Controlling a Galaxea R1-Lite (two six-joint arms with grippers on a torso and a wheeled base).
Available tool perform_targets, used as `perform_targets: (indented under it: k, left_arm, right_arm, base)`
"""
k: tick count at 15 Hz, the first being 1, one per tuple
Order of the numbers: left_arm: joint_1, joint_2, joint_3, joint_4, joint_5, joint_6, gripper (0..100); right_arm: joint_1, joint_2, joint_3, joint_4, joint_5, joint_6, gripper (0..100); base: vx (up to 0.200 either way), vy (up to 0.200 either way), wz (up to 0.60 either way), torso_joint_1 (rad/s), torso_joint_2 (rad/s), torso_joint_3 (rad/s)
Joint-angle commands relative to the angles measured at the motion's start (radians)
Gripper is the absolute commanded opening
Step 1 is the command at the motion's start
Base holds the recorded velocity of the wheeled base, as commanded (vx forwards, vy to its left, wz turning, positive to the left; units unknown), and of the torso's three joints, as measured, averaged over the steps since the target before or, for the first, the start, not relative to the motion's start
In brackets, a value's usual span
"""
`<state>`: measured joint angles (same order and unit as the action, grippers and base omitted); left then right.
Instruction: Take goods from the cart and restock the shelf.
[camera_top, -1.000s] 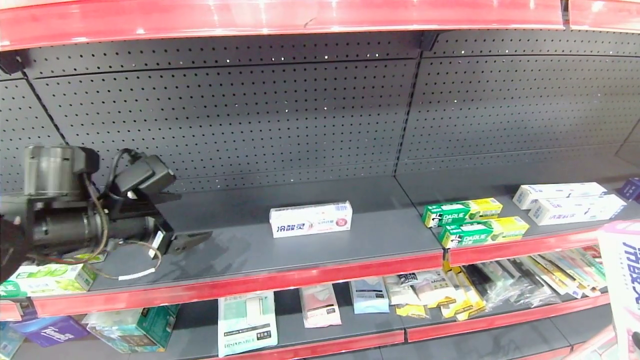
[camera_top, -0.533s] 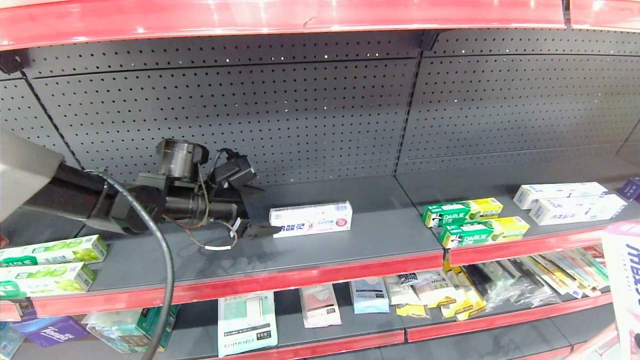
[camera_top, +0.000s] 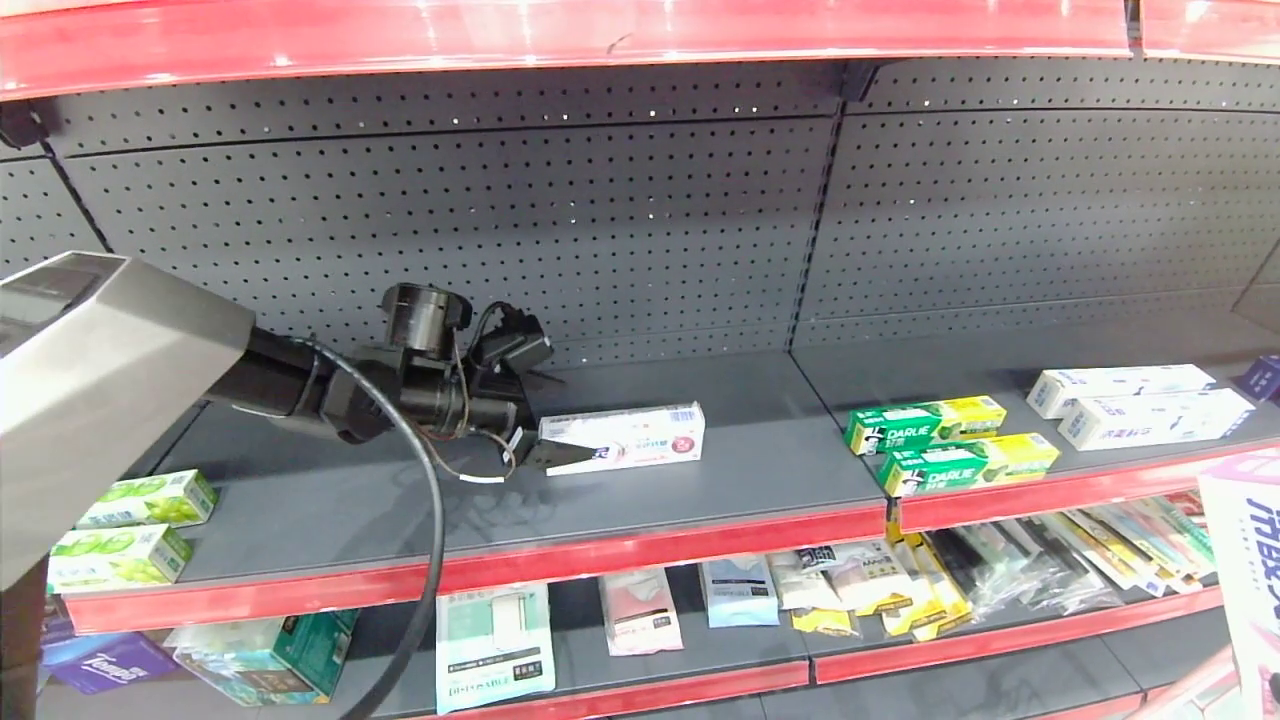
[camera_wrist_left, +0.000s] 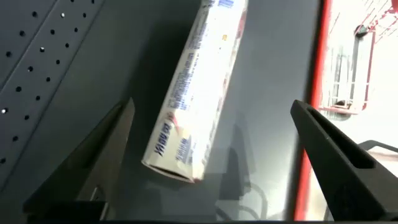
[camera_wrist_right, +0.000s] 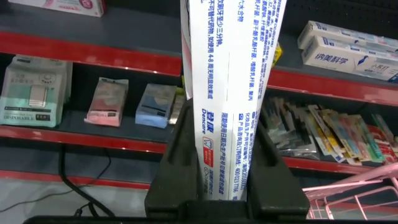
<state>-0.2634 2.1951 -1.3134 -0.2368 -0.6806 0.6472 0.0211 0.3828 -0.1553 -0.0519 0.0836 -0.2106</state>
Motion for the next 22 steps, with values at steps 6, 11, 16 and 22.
perform_targets:
  k: [6,11,16,22]
  left_arm:
    - [0.000,0.098,-0.078,0.013,-0.004,0.022,100]
    - [-0.016,0.149,-0.161,0.054,-0.004,0.025,100]
    - [-0.033,0.170,-0.184,0.090,-0.002,0.035,100]
    - [-0.043,0.212,-0.230,0.091,-0.002,0.042,100]
  right_arm:
    - [0.000,-0.013,0.030,0.000,-0.001,-0.004,0]
    - [0.000,-0.013,0.031,0.000,-0.001,-0.007,0]
    - [0.000,-0.015,0.030,-0.002,-0.001,-0.007,0]
    - [0.000,-0.024,0.031,0.000,0.001,-0.013,0]
  base:
    - [0.000,0.000,0.00,0.000,0.00,0.000]
    - [0.000,0.000,0.00,0.000,0.00,0.000]
    - [0.000,0.000,0.00,0.000,0.00,0.000]
    - [0.000,0.000,0.00,0.000,0.00,0.000]
